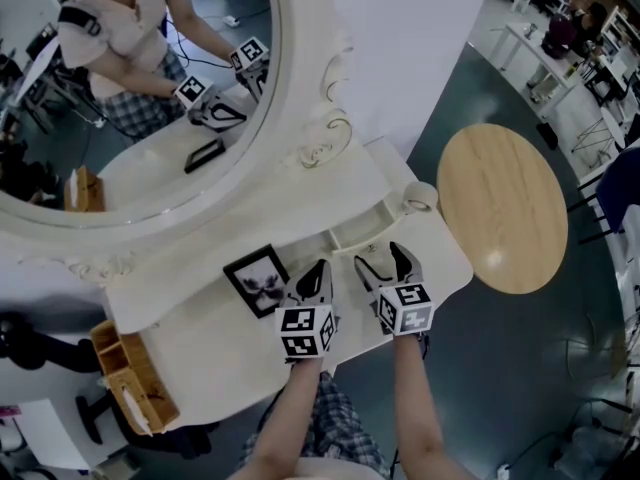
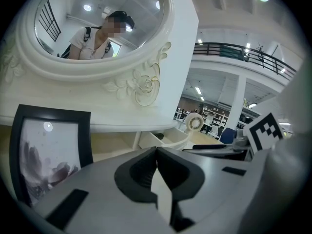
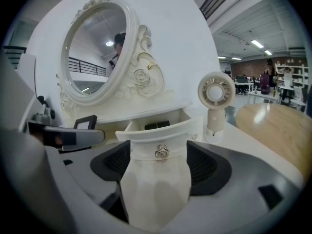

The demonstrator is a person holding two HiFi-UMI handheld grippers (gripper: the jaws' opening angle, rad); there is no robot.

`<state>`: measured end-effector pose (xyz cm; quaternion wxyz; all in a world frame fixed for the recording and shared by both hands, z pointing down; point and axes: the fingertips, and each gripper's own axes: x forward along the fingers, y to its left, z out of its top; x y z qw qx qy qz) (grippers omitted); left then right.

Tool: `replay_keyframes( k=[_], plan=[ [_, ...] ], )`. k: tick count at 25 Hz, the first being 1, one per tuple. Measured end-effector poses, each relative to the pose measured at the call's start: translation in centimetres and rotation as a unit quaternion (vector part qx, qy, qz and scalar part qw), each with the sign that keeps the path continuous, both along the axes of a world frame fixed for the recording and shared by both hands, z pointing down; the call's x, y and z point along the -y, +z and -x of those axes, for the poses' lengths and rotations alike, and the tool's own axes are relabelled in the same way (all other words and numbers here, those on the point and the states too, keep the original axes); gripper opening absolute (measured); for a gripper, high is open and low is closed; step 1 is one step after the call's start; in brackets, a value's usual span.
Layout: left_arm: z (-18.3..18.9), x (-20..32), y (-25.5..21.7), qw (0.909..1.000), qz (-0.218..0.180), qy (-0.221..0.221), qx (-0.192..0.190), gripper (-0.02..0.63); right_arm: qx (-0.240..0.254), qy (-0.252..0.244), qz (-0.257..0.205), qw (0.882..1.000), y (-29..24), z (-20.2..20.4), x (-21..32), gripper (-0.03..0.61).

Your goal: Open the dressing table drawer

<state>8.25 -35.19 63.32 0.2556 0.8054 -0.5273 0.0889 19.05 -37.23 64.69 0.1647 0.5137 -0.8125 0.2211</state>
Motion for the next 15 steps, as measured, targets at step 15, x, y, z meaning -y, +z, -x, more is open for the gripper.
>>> replay_keyframes(
  k=[15],
  plan=[
    [2.1,-2.1,-6.9,0.9983,-0.048,0.03,0.015,0.028,0.024,0.064,-0.075,0.995,-8.6,-3.9,-4.5,0.315]
  ],
)
